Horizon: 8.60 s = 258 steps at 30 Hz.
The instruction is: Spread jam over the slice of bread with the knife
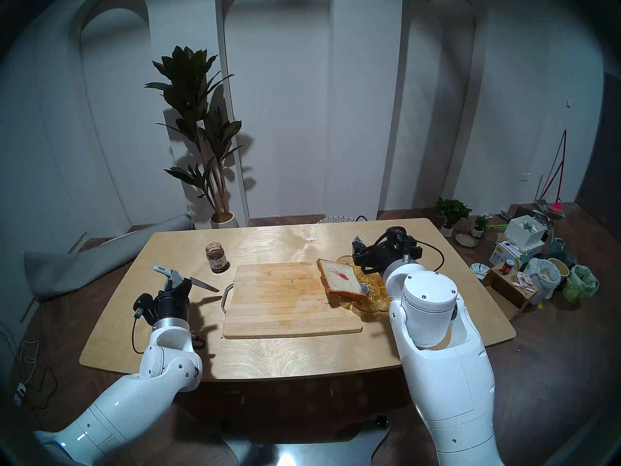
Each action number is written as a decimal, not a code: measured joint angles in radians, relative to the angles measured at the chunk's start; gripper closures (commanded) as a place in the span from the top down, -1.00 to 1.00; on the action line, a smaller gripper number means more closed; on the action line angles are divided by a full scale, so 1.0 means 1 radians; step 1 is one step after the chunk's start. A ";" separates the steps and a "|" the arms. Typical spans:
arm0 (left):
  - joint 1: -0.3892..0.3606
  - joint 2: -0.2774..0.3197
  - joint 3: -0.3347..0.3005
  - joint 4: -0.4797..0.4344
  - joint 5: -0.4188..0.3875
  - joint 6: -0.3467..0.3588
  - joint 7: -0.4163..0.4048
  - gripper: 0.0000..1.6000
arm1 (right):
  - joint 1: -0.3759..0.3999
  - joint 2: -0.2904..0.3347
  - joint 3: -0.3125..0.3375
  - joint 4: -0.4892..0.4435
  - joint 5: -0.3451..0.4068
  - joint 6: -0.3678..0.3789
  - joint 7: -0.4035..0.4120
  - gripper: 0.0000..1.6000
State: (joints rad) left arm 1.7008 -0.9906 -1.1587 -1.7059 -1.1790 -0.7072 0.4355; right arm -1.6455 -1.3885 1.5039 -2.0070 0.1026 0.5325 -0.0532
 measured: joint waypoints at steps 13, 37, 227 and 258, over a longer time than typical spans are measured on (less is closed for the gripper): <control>-0.030 0.003 -0.036 0.014 -0.270 0.068 -0.201 -1.00 | 0.005 0.013 -0.024 0.071 -0.052 -0.043 -0.047 1.00; -0.073 -0.057 -0.081 0.179 -0.630 0.370 -0.579 -1.00 | 0.032 0.029 -0.021 0.205 -0.086 -0.167 -0.086 1.00; -0.157 -0.158 -0.002 0.191 -0.437 0.333 -0.215 1.00 | -0.062 0.036 -0.050 0.070 -0.038 -0.232 -0.138 1.00; -0.148 -0.122 0.094 0.023 -0.328 0.351 0.114 1.00 | -0.049 0.035 -0.031 0.085 -0.008 -0.238 -0.125 1.00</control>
State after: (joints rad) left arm 1.5532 -1.1125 -1.0649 -1.6827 -1.5074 -0.3563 0.5491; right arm -1.6947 -1.3537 1.4730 -1.9222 0.0942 0.2948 -0.1784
